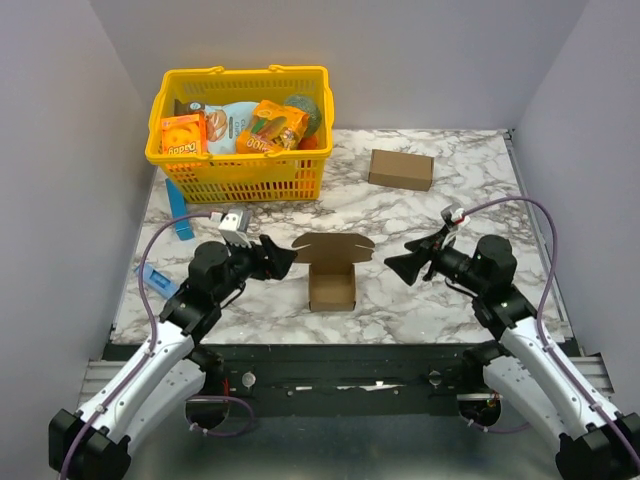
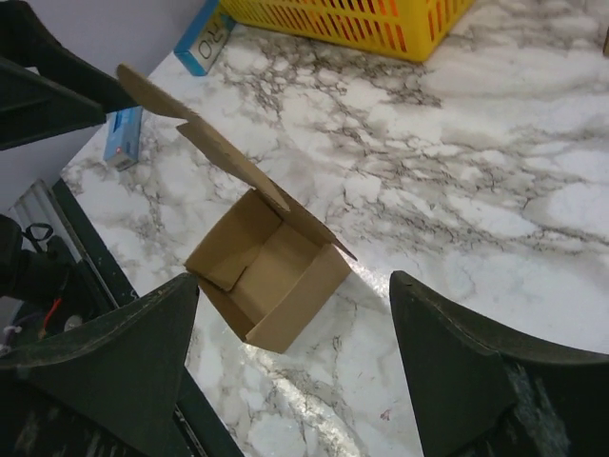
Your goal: Fold the paper box
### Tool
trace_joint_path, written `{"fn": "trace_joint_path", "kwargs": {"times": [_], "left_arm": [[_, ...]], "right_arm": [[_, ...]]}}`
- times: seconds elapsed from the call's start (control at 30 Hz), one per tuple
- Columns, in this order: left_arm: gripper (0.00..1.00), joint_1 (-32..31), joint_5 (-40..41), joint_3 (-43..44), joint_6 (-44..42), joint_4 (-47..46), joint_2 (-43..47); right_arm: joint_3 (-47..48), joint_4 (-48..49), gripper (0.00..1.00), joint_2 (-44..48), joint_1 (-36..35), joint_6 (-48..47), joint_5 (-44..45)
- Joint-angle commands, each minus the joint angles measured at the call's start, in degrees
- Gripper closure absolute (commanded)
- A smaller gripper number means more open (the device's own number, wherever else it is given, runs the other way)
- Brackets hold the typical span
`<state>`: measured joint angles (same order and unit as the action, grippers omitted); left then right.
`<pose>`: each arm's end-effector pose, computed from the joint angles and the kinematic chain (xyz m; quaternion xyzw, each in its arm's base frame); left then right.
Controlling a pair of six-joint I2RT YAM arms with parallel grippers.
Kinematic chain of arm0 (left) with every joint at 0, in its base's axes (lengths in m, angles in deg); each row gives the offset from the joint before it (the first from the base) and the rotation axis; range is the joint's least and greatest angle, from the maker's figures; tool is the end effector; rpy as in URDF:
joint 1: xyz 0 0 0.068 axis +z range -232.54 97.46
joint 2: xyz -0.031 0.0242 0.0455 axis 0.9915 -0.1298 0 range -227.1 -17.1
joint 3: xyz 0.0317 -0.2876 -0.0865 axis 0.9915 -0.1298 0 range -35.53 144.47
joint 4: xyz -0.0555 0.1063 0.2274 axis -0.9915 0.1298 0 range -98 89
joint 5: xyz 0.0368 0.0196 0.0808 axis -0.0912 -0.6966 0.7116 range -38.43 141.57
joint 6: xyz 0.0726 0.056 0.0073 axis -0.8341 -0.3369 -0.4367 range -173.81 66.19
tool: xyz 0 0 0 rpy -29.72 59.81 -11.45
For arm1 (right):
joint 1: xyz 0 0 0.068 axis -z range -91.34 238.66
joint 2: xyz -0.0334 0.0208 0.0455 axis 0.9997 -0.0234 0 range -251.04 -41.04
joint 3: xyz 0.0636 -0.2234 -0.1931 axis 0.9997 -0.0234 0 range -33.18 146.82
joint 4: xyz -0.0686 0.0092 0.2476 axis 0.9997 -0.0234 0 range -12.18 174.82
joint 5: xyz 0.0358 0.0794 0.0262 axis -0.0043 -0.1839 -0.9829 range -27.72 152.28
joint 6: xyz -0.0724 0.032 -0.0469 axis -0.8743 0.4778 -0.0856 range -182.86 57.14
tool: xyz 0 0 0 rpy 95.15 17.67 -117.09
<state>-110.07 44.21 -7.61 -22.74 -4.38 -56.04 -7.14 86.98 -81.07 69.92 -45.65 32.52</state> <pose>0.1631 -0.0970 0.2719 0.0148 0.7906 -0.3428 0.5071 0.1622 0.0983 0.2729 -0.1719 0.7479 0.3776 0.5181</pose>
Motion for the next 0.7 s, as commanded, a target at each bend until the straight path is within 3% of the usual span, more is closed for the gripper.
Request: {"fn": "trace_joint_path", "kwargs": {"times": [0.0, 0.1, 0.33, 0.47, 0.67], "left_arm": [[0.12, -2.3, -3.7, -5.9, -1.6, -8.4, 2.9], [0.11, -4.7, -2.9, -9.3, -4.5, -12.7, 3.9], [0.11, -5.8, 2.0, -7.2, -11.7, -14.2, -6.0], [0.12, -5.7, 3.5, -7.2, -12.5, -16.2, -6.2], [0.14, -5.8, 2.3, -6.2, -13.6, -18.0, -10.4]], "right_arm": [[0.9, 0.3, 0.11, 0.3, 0.0, -6.8, -4.3], [0.9, 0.7, 0.11, -0.9, -0.4, -8.7, -4.9], [2.8, 1.4, 0.17, -7.5, -3.8, -11.2, 0.1], [3.8, 5.1, 0.18, -14.0, -8.1, -12.5, 4.3], [4.1, 11.2, 0.22, -19.1, -8.4, -12.9, 6.6]]}}
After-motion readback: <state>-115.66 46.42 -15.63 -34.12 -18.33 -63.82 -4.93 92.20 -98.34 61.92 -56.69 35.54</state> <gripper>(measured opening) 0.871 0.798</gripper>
